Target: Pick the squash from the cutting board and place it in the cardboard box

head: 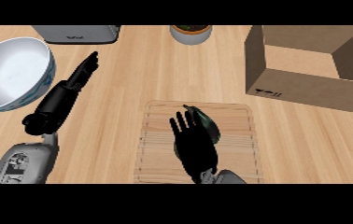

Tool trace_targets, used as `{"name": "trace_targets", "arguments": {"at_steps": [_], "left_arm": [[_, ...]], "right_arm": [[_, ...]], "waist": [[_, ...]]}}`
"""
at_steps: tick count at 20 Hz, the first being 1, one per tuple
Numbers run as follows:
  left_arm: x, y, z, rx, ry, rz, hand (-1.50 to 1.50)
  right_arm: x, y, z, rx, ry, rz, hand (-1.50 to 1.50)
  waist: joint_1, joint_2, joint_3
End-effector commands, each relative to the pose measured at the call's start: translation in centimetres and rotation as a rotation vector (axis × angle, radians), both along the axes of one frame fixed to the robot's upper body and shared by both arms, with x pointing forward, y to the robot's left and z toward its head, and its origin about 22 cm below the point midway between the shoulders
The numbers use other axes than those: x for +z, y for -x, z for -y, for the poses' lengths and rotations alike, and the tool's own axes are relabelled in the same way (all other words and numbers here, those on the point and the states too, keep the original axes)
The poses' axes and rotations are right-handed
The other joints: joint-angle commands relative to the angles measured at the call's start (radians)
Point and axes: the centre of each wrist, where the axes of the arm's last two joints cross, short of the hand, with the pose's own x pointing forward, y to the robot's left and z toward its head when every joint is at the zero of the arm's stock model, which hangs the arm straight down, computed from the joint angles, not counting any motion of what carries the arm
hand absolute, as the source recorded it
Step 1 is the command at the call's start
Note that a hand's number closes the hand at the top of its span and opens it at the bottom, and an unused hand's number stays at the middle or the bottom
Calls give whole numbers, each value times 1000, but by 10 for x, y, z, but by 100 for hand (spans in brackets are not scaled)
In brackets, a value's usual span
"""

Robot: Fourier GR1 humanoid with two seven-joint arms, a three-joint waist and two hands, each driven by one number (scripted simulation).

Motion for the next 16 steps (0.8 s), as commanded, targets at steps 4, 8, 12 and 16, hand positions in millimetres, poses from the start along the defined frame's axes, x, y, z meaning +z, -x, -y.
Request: {"name": "trace_targets", "arguments": {"at_steps": [4, 8, 12, 16], "left_arm": [[-1, -4, -9, -10, -7, -8, 0], [2, 4, 4, 6, 8, -8, 0], [13, -8, -13, -6, -7, -12, 0], [-6, 6, -12, -11, 1, -17, 0]], "right_arm": [[-10, -5, -10, 111, -7, 12, 150], [-20, -1, -7, 190, -39, 74, 150], [-40, 5, -1, 232, -65, 161, 150], [-11, -10, 18, 335, -113, 176, 150]], "waist": [[2, 0, 0], [1, 0, 0], [0, 0, 0], [-1, 0, 0]]}}
